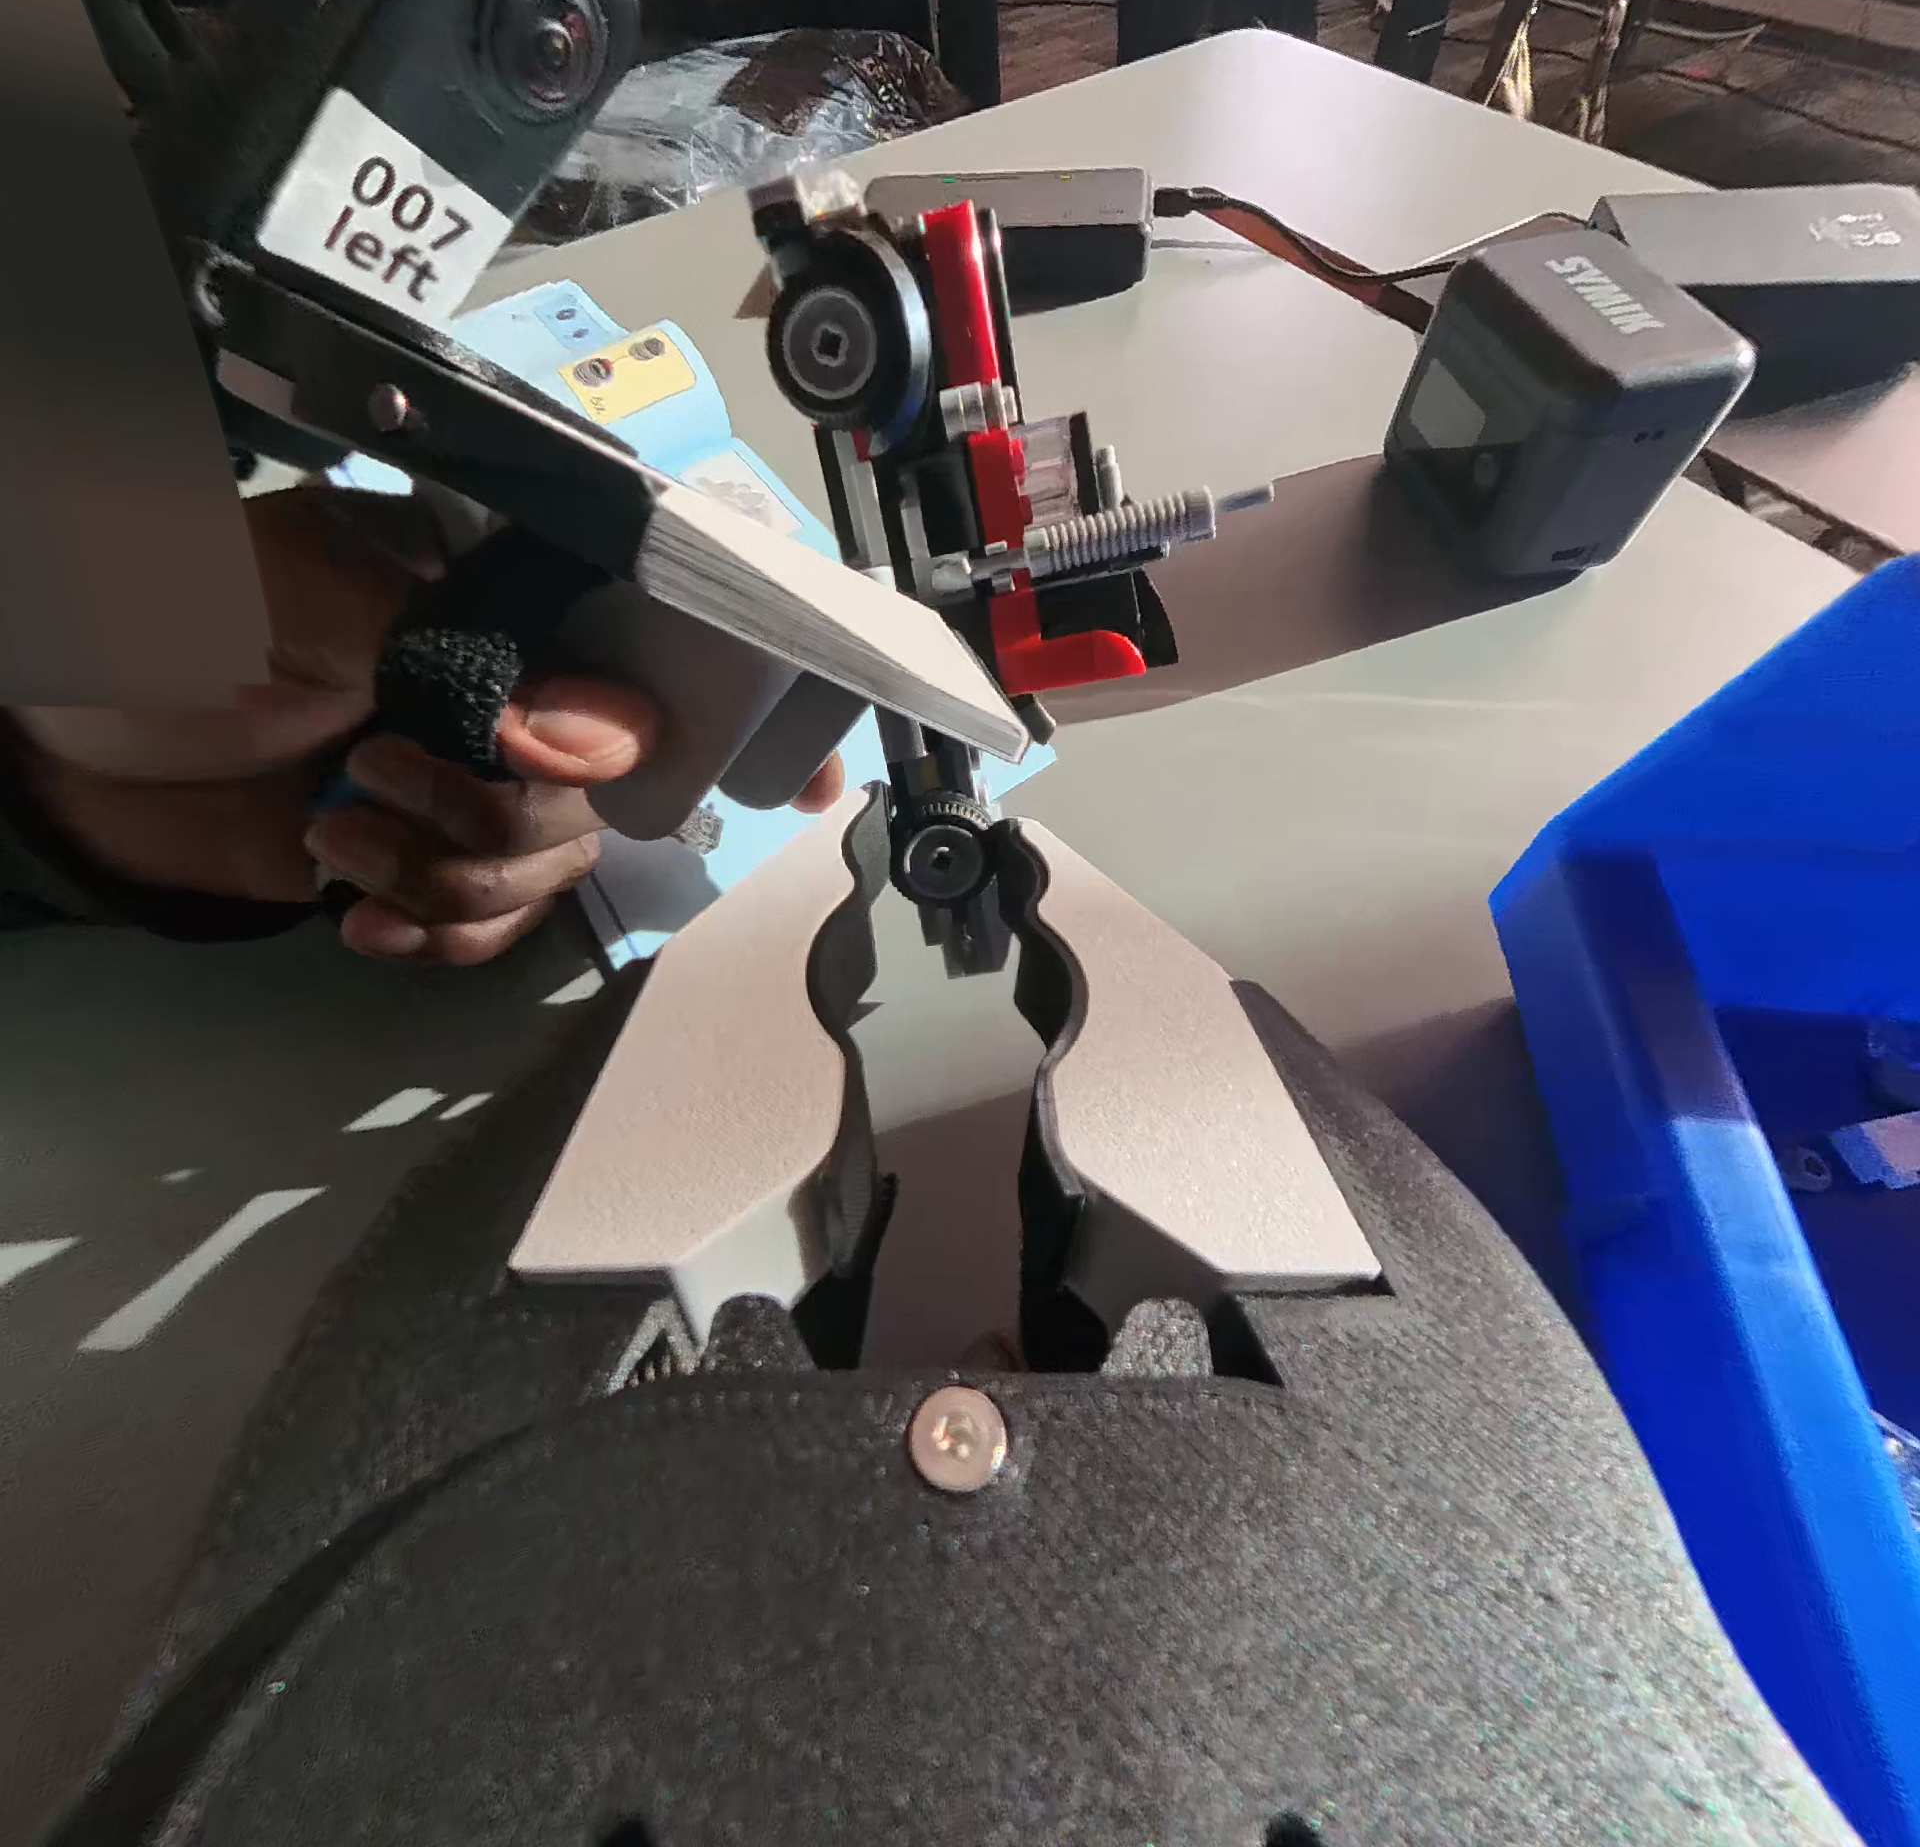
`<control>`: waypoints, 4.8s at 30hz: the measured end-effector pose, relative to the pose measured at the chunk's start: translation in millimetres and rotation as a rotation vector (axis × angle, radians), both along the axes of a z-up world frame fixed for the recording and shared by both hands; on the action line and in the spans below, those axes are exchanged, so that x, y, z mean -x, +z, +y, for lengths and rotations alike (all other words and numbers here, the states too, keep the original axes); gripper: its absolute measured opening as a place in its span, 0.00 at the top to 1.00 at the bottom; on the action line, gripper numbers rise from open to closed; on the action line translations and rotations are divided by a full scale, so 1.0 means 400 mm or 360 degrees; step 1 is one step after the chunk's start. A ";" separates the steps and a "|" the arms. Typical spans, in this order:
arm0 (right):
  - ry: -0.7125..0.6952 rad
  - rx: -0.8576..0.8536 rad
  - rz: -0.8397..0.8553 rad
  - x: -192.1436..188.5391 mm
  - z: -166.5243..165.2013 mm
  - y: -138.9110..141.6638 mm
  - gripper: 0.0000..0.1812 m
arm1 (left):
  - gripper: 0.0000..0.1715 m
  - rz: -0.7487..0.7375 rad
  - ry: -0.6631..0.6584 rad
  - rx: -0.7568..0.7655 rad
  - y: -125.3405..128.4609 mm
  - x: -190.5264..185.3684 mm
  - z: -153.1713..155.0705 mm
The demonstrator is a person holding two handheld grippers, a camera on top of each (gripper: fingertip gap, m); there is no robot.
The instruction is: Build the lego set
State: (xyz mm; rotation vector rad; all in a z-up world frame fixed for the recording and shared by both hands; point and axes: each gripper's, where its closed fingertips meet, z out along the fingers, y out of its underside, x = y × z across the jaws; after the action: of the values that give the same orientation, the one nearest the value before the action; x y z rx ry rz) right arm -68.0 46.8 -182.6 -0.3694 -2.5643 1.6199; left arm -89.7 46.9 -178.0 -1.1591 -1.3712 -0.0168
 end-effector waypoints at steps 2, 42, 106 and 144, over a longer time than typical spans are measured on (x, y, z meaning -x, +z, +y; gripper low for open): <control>-0.0006 -0.0038 0.0075 0.001 -0.002 -0.002 0.88 | 0.72 -0.0019 -0.0003 -0.0023 -0.003 0.000 -0.001; 0.0024 -0.0125 0.0462 -0.008 -0.028 -0.003 0.87 | 0.71 -0.0321 -0.0028 -0.0815 0.001 0.006 -0.015; -0.0362 -0.0660 0.0484 -0.228 0.284 -0.109 0.81 | 0.70 -0.0220 -0.0152 -0.0655 0.020 -0.032 0.060; -0.0090 -0.0056 0.0632 -0.009 0.086 0.059 0.78 | 0.70 -0.0235 -0.0385 -0.0936 0.071 -0.045 0.076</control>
State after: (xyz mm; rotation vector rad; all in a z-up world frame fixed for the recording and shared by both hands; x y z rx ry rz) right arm -64.4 81.2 -159.2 -0.1010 -2.2596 1.4540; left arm -71.8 77.2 -149.4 -0.8234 -1.2264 -0.6479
